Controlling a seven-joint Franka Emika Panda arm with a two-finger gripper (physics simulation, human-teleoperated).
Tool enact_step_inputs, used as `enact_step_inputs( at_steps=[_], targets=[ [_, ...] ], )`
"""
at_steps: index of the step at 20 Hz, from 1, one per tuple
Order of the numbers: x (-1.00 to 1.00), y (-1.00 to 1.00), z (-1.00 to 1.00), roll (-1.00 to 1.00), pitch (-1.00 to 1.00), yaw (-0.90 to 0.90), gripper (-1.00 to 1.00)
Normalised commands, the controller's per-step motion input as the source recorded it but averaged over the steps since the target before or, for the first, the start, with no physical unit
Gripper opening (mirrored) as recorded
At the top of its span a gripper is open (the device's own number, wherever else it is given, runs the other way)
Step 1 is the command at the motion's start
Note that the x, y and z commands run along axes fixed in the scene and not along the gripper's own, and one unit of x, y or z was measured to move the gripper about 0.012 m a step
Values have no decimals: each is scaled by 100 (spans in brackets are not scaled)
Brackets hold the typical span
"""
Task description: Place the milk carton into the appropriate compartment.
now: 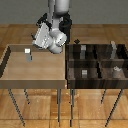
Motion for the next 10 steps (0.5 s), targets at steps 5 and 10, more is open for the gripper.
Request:
enact_step_inputs(
  at_steps=[5,10],
  targets=[
    [0,0,0,0,0,89,100],
    [0,0,0,0,0,9,100]
  ],
)
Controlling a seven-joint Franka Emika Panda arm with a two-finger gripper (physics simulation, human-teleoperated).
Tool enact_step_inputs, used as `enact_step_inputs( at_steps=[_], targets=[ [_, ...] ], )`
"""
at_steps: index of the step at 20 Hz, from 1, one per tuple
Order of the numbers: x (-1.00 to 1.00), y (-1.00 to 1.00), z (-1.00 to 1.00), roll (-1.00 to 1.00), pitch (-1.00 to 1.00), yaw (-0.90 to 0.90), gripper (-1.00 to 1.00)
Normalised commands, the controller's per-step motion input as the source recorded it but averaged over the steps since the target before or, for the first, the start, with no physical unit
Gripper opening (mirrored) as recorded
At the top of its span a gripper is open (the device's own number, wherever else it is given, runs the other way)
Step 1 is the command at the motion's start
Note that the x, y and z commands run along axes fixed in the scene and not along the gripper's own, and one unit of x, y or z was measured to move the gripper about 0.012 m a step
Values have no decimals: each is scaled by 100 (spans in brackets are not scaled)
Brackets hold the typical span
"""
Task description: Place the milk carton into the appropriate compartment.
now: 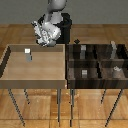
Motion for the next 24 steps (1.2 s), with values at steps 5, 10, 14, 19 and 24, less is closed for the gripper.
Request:
enact_step_inputs(
  at_steps=[5,10,14,19,24],
  targets=[
    [0,0,40,0,0,0,100],
    [0,0,100,0,0,0,100],
    [0,0,75,0,0,0,100],
    [0,0,-40,0,0,0,100],
    [0,0,-100,0,0,0,100]
  ],
)
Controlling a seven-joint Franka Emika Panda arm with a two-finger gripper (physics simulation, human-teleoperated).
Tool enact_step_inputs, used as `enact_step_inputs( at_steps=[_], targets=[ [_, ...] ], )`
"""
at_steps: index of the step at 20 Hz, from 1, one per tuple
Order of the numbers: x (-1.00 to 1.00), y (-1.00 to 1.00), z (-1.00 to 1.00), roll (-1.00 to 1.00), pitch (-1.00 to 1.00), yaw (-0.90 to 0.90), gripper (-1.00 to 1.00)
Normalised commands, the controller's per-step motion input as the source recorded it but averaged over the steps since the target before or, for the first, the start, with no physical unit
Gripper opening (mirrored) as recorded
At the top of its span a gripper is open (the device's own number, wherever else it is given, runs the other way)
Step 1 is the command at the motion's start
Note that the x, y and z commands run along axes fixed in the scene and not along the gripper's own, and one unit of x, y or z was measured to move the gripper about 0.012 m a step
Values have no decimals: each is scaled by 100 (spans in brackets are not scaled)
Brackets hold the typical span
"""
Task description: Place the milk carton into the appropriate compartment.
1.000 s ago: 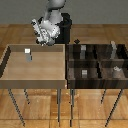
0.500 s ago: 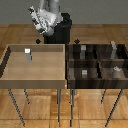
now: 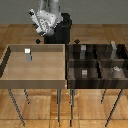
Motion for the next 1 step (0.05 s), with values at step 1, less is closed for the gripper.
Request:
enact_step_inputs(
  at_steps=[1],
  targets=[
    [0,0,0,0,0,0,100]
  ],
)
